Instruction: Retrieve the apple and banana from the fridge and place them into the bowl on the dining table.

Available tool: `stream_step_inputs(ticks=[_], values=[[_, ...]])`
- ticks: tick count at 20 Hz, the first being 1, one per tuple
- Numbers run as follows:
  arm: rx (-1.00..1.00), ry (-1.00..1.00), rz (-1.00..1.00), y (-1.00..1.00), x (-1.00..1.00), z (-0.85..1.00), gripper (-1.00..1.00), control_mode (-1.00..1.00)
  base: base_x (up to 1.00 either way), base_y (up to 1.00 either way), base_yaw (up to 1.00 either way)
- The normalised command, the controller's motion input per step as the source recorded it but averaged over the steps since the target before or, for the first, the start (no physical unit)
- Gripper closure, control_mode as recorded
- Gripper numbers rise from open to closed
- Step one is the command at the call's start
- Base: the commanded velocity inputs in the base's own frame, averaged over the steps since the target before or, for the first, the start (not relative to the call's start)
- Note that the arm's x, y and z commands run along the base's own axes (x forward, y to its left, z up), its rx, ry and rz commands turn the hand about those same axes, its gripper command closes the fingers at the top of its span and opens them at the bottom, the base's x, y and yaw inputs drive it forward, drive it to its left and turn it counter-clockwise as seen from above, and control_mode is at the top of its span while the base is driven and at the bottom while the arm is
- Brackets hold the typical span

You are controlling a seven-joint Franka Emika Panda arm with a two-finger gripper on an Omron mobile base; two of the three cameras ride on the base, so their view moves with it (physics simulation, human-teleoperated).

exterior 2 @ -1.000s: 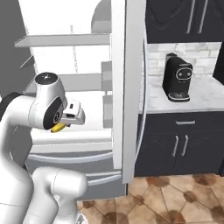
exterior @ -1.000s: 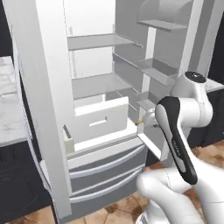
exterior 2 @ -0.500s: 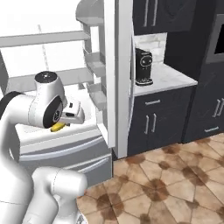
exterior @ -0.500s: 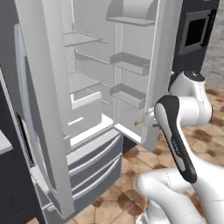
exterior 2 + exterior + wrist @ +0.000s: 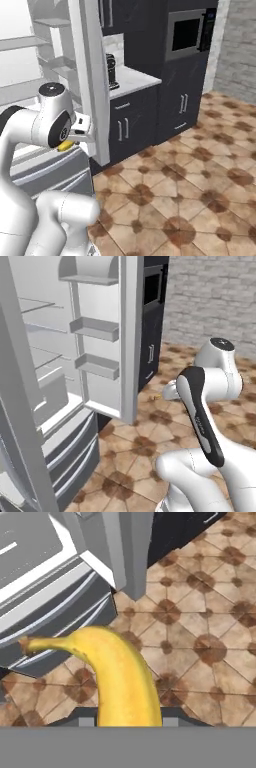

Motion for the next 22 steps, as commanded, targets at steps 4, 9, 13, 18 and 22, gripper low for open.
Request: stream_step_inputs(ticks=[4,9,13,18,22], values=[[0.00,0.00,0.00,0.00,0.00,0.00,1.00,1.00,0.00,-0.33,-0.58],[0.00,0.00,0.00,0.00,0.00,0.00,1.00,1.00,0.00,-0.38,-0.59],[0.00,0.00,0.00,0.00,0.00,0.00,1.00,1.00,0.13,-0.54,-0.61],[0.00,0.00,0.00,0.00,0.00,0.00,1.00,1.00,0.66,-0.62,-0.55],[0.00,0.00,0.00,0.00,0.00,0.00,1.00,1.00,1.00,-0.23,-0.40]])
